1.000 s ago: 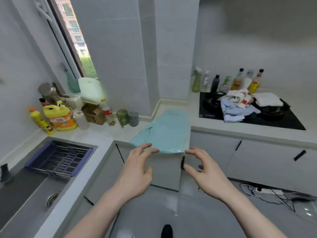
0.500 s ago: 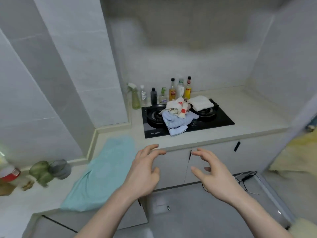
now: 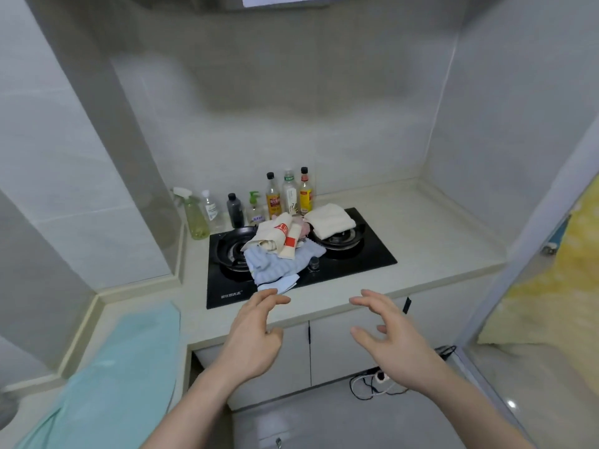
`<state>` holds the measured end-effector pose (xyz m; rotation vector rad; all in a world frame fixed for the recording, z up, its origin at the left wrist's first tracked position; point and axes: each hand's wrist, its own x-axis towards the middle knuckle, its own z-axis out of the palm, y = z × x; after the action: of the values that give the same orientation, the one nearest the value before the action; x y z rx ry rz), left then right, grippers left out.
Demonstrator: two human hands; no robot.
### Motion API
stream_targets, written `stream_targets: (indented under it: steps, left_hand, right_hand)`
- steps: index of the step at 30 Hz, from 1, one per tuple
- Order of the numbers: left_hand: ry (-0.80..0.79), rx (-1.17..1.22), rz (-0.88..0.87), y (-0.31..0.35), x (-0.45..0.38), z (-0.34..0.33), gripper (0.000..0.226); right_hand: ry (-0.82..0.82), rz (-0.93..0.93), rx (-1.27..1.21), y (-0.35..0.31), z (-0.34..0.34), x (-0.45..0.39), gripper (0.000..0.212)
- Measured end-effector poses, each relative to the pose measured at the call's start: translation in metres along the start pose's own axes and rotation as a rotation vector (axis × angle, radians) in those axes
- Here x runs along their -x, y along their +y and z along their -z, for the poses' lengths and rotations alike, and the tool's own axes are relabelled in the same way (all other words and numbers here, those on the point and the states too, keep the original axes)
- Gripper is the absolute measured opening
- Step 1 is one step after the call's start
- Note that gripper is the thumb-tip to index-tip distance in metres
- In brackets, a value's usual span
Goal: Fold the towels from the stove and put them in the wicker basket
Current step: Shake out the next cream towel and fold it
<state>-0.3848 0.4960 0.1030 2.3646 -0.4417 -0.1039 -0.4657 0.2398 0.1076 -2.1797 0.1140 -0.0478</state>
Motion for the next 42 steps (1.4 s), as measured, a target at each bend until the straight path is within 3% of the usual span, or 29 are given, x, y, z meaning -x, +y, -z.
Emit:
stream_targets:
  steps: [9,17,24,27,30,39,42]
  left_hand:
    - [0.047,0.083,0.151,0.033,-0.081,-0.041,0.055]
    - [0.030,0.325,0.491,-0.011,-0.203,-0.048,0.051]
    - [0.001,0.533,0.707,-0.069,-0.319,-0.060,0.054]
    - [-0.003,0.515,0.749,-0.088,-0.352,-0.071,0.054]
    - [0.017,0.430,0.738,-0.090,-0.375,-0.082,0.050]
    - [0.098,0.008,0.446,-0.048,-0.433,-0.089,0.029]
    - [0.146,0.017,0.344,-0.025,-0.449,-0.088,0.024]
  right_hand:
    - [-0.086,0.073,0.048,0.039,0.073,-0.097,0.040]
    - [-0.133,0.093,0.069,0.063,0.092,-0.182,0.041]
    - [-0.169,0.064,0.107,0.069,0.102,-0.268,0.040]
    - [-0.162,0.059,0.109,0.075,0.101,-0.300,0.040]
    - [-0.165,0.020,0.086,0.084,0.100,-0.323,0.040]
    - [-0.223,0.015,0.118,0.107,0.114,-0.386,0.038]
    - [-0.257,0.022,0.126,0.114,0.123,-0.407,0.036]
